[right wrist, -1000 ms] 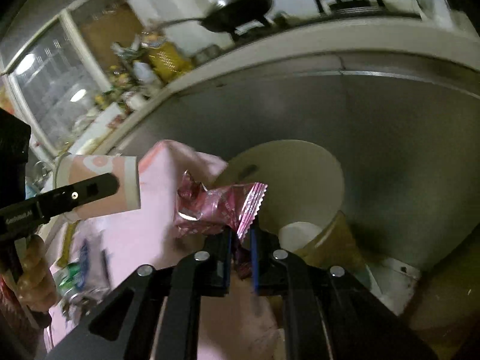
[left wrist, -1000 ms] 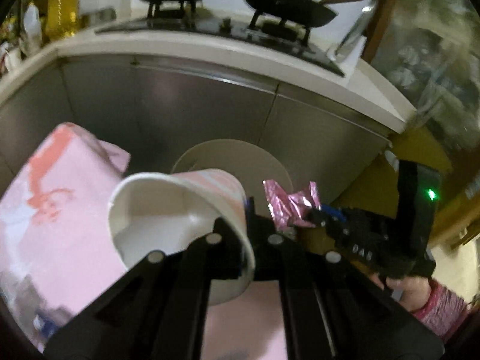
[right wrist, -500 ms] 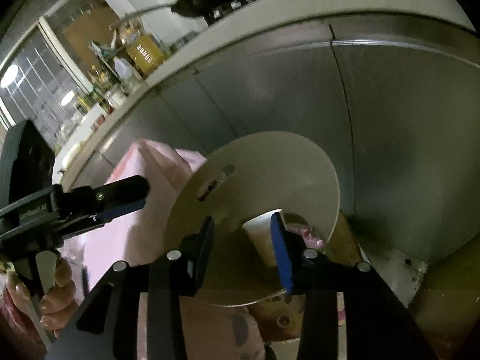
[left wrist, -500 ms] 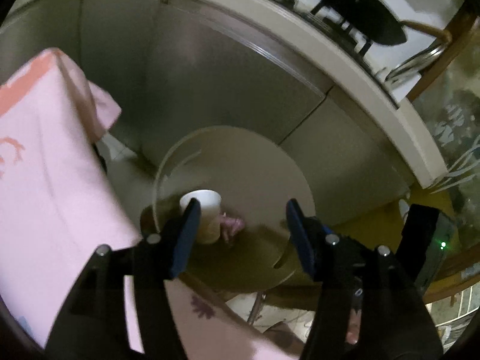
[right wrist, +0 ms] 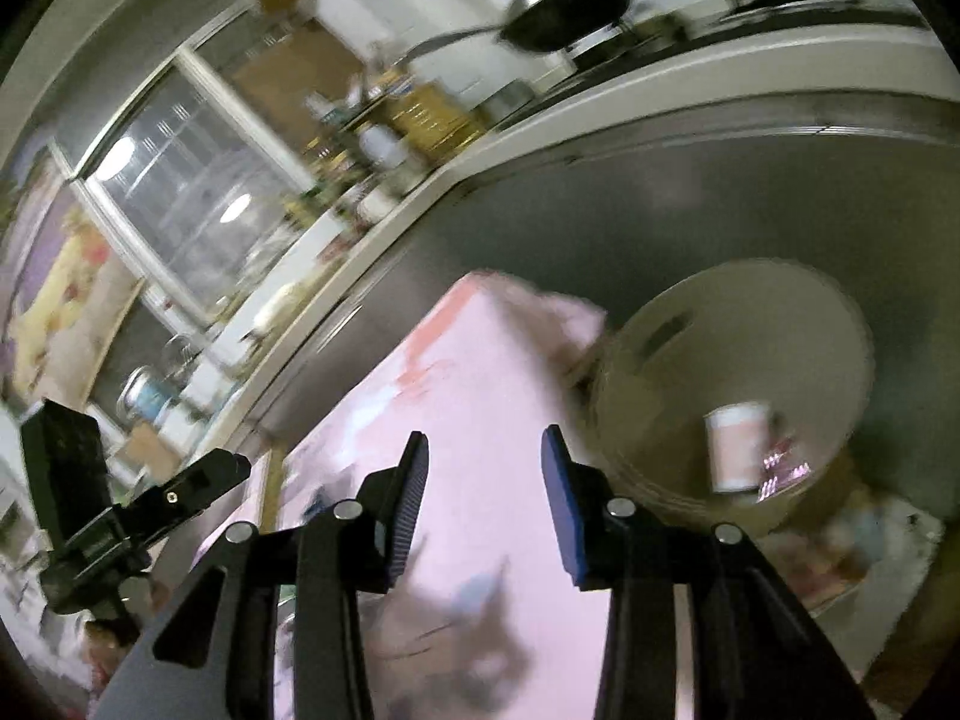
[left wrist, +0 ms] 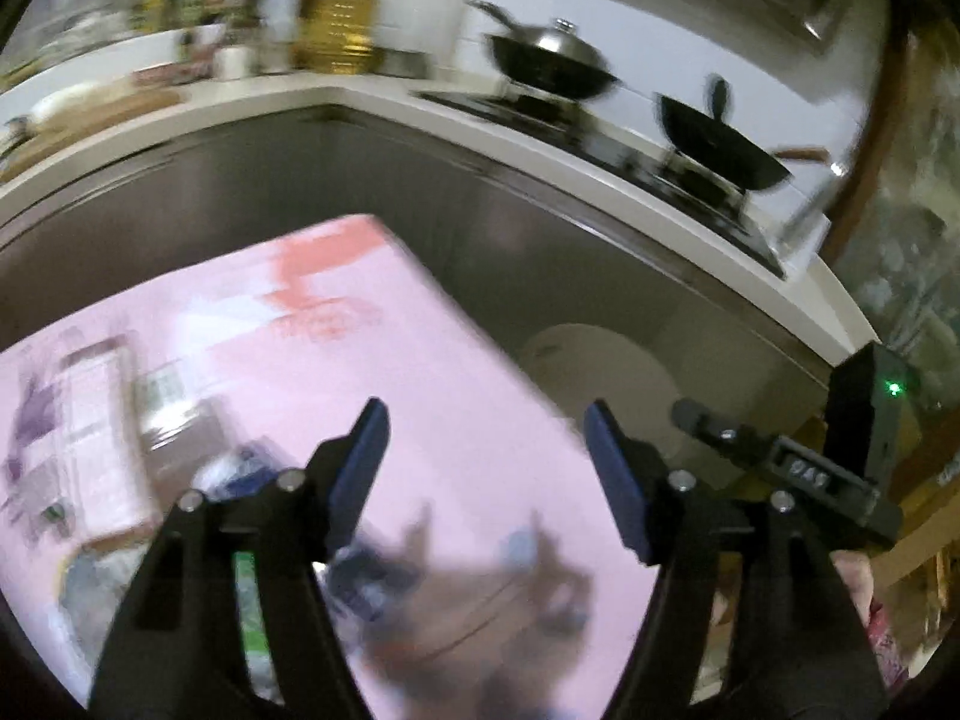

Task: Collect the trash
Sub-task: 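Swing both grippers back from the bin toward the table, then grasp the brown printed box with the right gripper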

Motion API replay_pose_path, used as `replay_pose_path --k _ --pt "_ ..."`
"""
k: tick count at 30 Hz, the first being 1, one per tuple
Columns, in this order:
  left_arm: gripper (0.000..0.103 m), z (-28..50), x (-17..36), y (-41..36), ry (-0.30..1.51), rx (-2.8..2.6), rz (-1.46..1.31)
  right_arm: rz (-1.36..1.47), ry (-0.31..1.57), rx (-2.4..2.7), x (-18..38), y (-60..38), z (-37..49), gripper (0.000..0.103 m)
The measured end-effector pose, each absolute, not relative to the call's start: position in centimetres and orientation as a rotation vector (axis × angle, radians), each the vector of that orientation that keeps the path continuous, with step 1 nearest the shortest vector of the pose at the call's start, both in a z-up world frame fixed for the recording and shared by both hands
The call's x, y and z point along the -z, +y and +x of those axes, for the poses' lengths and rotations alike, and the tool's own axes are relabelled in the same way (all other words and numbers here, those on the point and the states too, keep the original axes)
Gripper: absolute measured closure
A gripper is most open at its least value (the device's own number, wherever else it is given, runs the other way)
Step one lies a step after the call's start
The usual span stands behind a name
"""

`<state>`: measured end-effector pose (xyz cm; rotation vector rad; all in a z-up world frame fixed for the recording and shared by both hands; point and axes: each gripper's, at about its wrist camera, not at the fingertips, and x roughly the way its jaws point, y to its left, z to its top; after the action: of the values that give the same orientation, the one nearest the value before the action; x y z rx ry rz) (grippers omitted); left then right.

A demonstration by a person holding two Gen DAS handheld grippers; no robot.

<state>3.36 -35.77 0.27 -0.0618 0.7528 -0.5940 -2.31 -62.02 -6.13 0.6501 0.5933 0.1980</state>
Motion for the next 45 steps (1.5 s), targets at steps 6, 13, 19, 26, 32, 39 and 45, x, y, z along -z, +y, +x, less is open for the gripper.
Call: replay_pose_path --k 6,13,19,26,32,39,45 --pt "0.038 0.3 -0.7 -22.3 0.728 0.388 -0.148 0.657 0.637 -0.351 5.9 -53.6 -3.1 0.066" --pt "0.018 -3.9 1.5 -11.0 0.749 0.143 -0.256 0.758 0.707 -0.462 7.2 -46.7 -4.6 0.066" --pt "0.019 -6.8 3.5 -8.3 0.776 0.139 -0.239 0.714 0.743 -0.485 6.6 -44.4 -5.3 0.066" --pt "0.019 -7.7 3.8 -10.9 0.720 0.152 -0.158 0.721 0.773 -0.512 6.4 -43.0 -5.2 0.066" --pt "0.026 -8.4 4.1 -19.7 0.595 0.176 0.220 0.722 0.785 -0.505 6.8 -42.9 -5.4 0.066" --pt "0.031 -7.1 6.1 -24.1 0.549 0.196 0.371 0.729 0.783 -0.497 7.2 -43.7 -5.4 0.066" --pt "0.038 -5.1 6.4 -24.4 0.599 0.209 0.313 0.744 0.785 -0.496 7.7 -43.9 -5.1 0.066"
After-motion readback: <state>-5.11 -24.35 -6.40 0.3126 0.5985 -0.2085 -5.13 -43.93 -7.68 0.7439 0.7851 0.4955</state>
